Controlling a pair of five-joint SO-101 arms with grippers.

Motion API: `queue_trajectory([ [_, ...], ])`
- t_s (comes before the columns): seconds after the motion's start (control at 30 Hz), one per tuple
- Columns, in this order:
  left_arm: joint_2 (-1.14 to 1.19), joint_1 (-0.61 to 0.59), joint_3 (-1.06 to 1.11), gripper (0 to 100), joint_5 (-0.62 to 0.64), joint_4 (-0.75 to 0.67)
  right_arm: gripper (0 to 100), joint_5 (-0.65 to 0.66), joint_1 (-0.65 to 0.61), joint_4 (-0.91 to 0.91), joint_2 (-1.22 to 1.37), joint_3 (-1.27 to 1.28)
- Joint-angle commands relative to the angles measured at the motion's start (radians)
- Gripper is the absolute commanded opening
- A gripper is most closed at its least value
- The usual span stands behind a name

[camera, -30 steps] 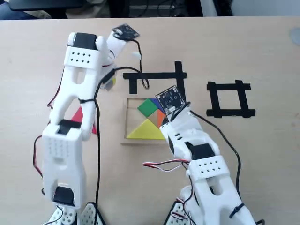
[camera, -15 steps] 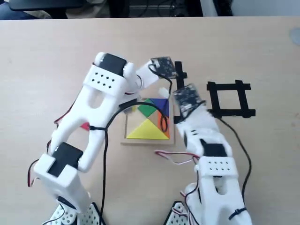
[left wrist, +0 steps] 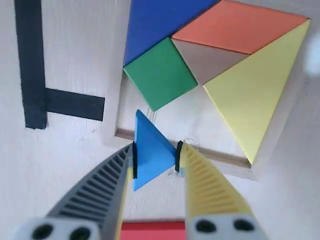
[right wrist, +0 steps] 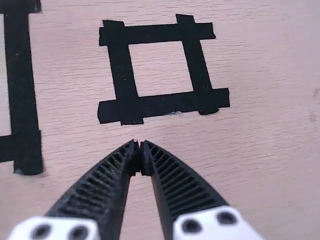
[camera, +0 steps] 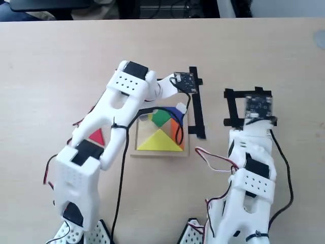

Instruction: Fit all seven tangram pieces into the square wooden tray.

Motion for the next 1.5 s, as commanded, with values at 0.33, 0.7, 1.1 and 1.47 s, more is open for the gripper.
queue_trajectory([
  [0.33,0.153,0.001,-0.193,3,-0.112,-0.005,1.2,-0.017,-0.011,-0.037,-0.019,0.005],
  [0.7,0.193,-0.024,-0.194,3,-0.158,-0.044,1.2,-0.017,-0.012,-0.044,-0.019,0.008],
  [1.1,0.195,-0.036,-0.188,3,-0.16,-0.091,1.2,-0.015,-0.038,-0.041,-0.018,0.01],
  [1.47,0.258,-0.028,-0.199,6,-0.157,-0.091,1.2,-0.015,-0.038,-0.041,-0.018,0.01],
])
